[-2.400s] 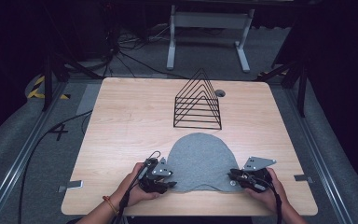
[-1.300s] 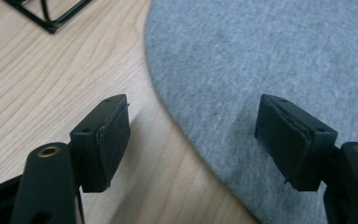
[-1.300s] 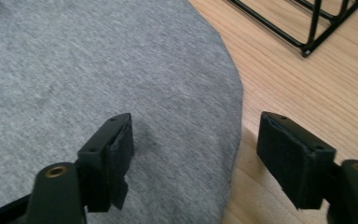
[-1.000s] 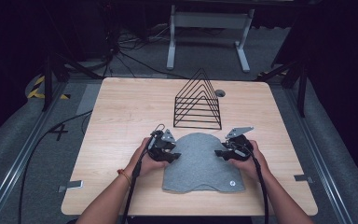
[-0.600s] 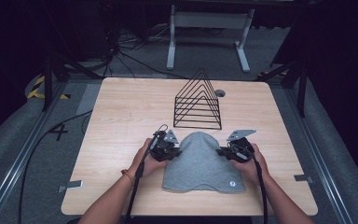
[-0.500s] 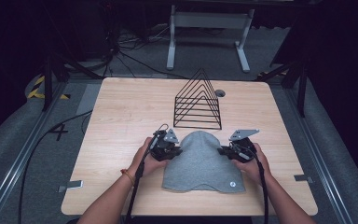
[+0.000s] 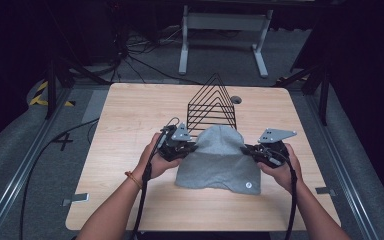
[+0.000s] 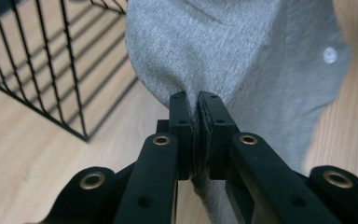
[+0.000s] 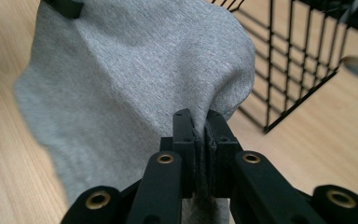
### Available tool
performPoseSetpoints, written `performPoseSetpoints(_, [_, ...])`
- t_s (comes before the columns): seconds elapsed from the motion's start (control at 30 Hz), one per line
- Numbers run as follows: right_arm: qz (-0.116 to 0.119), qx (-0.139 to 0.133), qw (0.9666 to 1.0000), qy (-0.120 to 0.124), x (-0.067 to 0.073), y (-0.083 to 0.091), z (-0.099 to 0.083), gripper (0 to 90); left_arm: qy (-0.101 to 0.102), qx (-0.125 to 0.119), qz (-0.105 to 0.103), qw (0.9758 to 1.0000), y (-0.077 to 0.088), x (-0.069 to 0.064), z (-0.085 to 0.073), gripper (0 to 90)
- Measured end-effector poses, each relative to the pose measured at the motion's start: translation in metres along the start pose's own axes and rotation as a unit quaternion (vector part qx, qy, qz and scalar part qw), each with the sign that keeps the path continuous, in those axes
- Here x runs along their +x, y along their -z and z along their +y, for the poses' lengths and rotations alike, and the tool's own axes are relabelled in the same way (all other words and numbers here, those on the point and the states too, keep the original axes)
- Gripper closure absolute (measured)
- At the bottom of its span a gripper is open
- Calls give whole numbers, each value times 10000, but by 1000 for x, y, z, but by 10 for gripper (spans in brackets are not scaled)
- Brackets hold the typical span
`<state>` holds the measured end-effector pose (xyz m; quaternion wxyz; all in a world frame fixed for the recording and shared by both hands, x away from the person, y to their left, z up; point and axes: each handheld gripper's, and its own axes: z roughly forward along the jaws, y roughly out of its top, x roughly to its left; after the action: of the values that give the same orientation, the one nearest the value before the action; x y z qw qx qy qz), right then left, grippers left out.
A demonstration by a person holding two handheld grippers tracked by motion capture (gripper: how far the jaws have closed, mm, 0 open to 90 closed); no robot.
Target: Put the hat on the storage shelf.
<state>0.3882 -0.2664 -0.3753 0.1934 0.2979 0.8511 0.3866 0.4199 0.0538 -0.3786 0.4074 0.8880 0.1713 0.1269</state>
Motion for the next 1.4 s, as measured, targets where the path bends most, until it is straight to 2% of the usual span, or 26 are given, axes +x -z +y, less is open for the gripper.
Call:
performPoseSetpoints(0.03, [-35,-20,10000,2,-1,4,5,846,-36,-41,72,10000,3,1,5,846])
performPoseSetpoints(0.1, [-56,-76,9999,48,-2,8,10,847,-64,-62,77,9999,6,3,10,847])
performPoseSetpoints(0.17, [-154,-178,9997,117,-3,16,22,847,-87,-134,164,9997,12,6,20,847])
performPoseSetpoints(0.2, [-158,-260,9994,141,-5,21,29,847,-87,-134,164,9997,12,6,20,847])
performPoseSetpoints(0.37, [-271,-401,9986,209,-10,33,46,847,-175,-320,277,9990,29,12,41,848])
performPoseSetpoints(0.43, [-322,-509,9980,210,-12,39,55,847,-242,-396,352,9983,36,14,50,848])
performPoseSetpoints(0.63, [-538,-691,9958,275,-20,57,83,848,-257,-636,496,9964,53,22,76,848])
performPoseSetpoints(0.73, [-671,-774,9942,335,-25,65,99,848,-307,-717,608,9951,62,29,93,848])
performPoseSetpoints(0.8, [-734,-898,9927,328,-30,71,110,848,-259,-857,622,9940,67,34,103,848])
performPoseSetpoints(0.87, [-781,-959,9919,282,-36,76,119,848,-299,-905,712,9929,72,40,113,849])
performPoseSetpoints(1.1, [-969,-1080,9892,222,-54,83,144,849,-345,-968,870,9909,77,52,134,849])
performPoseSetpoints(1.23, [-1029,-1130,9880,218,-60,81,153,849,-234,-1108,908,9894,78,59,138,849])
performPoseSetpoints(1.4, [-1071,-1148,9874,219,-65,76,166,849,-162,-1133,992,9885,82,73,141,849])
